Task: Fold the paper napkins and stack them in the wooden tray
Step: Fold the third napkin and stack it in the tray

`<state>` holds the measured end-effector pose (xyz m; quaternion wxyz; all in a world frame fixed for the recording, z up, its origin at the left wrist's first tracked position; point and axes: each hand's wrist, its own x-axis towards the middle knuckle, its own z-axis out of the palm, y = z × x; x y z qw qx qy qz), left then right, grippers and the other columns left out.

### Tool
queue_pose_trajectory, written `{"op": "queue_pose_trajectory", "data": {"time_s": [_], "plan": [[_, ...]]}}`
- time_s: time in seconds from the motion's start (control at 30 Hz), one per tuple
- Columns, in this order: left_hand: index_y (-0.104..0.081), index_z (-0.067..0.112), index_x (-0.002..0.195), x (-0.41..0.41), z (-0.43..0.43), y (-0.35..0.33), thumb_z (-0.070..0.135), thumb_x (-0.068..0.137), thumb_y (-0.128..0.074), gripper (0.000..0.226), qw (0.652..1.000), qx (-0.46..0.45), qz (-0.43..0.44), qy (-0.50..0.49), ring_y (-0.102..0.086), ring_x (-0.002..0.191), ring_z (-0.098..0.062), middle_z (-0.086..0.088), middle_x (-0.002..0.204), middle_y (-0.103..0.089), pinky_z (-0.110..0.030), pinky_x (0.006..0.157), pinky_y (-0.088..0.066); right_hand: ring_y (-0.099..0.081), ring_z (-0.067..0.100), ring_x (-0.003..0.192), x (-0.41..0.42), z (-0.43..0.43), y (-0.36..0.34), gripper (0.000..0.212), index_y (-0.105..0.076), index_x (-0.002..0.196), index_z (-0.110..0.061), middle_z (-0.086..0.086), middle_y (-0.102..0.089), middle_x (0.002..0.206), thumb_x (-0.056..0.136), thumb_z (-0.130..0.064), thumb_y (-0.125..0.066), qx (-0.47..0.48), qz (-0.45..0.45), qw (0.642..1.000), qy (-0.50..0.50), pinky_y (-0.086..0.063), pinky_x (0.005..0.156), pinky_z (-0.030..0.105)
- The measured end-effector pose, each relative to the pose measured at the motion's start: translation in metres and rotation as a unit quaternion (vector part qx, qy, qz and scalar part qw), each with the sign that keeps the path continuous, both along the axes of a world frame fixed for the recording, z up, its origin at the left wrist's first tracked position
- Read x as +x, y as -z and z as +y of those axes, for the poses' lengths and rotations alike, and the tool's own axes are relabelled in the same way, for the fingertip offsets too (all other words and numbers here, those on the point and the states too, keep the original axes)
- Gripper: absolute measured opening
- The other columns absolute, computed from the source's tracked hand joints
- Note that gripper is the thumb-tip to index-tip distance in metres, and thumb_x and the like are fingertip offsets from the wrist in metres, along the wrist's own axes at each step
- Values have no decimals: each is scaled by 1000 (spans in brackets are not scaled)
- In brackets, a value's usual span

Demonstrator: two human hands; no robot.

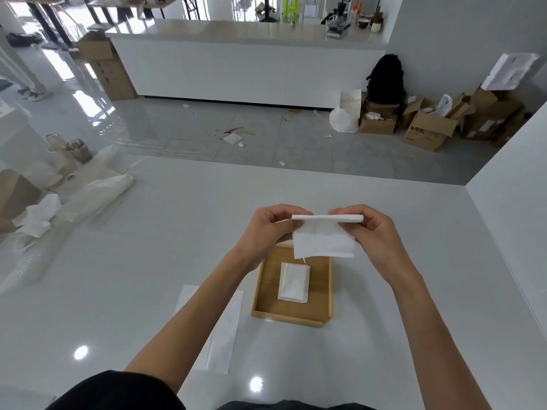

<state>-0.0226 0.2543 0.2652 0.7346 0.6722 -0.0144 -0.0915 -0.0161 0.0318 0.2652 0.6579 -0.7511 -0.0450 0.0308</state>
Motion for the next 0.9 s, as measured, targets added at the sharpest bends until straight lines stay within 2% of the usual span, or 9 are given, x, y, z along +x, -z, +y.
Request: {"op": "queue_pose_trajectory", "data": {"time_s": [0.1,0.2,0.27,0.37,0.43,0.57,0.73,0.83,0.9], "plan": [[-79,13,86,-1,0,-4,-8,98,-51,37,999,-52,14,-2,-67,113,-26,-10,119,-73,-27,79,-59,-67,-1,95,-1,3,-2,33,-73,89,-20,-22,-75,96,97,6,-54,-8,-11,1000,-6,-58,73,19],[-78,13,75,-2,0,-5,-11,97,-49,44,995,-100,24,-7,-69,108,-22,-10,120,-73,-22,73,-57,-66,-6,91,-1,3,-2,37,-73,85,-21,-25,-73,91,97,7,-52,-3,-17,1000,11,-57,63,19],[-75,8,81,-2,1,-3,-11,97,-50,35,991,-130,28,-21,-70,107,-21,-11,121,-72,-23,75,-58,-66,-5,92,0,2,0,37,-74,82,-23,-24,-73,91,97,5,-54,1,-25,999,26,-57,64,20],[-67,3,111,-1,1,0,-4,99,-53,20,984,-169,49,-32,-72,100,-19,-12,117,-73,-23,78,-60,-66,-2,95,-1,1,1,38,-75,81,-24,-22,-74,93,96,6,-56,-4,-46,998,33,-56,68,18],[-61,3,123,-1,0,-1,11,104,-51,23,976,-188,106,-26,-74,92,-19,-14,114,-73,-25,75,-61,-66,-4,95,-2,2,0,39,-75,81,-22,-25,-74,92,95,8,-55,-8,-60,998,35,-54,70,15],[-59,4,126,-5,-3,-1,40,105,-45,44,969,-170,179,16,-75,93,-25,-13,113,-74,-32,75,-63,-65,-6,98,-2,4,-2,43,-76,80,-24,-30,-73,94,95,10,-54,-27,-88,995,29,-51,74,11],[-61,-3,124,-9,-3,0,14,99,-61,30,985,-113,127,9,-70,75,-11,-10,99,-70,-18,59,-56,-64,-5,100,-3,0,3,50,-75,77,-24,-32,-72,98,95,14,-48,-65,-113,991,-5,-50,75,11],[-63,1,122,-7,-1,-1,12,98,-62,26,991,-81,109,-1,-70,79,-14,-11,100,-72,-20,59,-56,-65,3,107,-3,-4,6,56,-77,73,-22,-23,-74,104,92,20,-44,-60,-113,991,-31,-53,74,15],[-63,4,119,-6,-1,-1,11,98,-62,22,993,-73,97,0,-69,81,-16,-9,99,-73,-22,60,-56,-66,11,110,-5,-5,8,47,-76,82,-17,-11,-75,110,95,15,-44,-10,-86,996,-25,-55,76,19]]}}
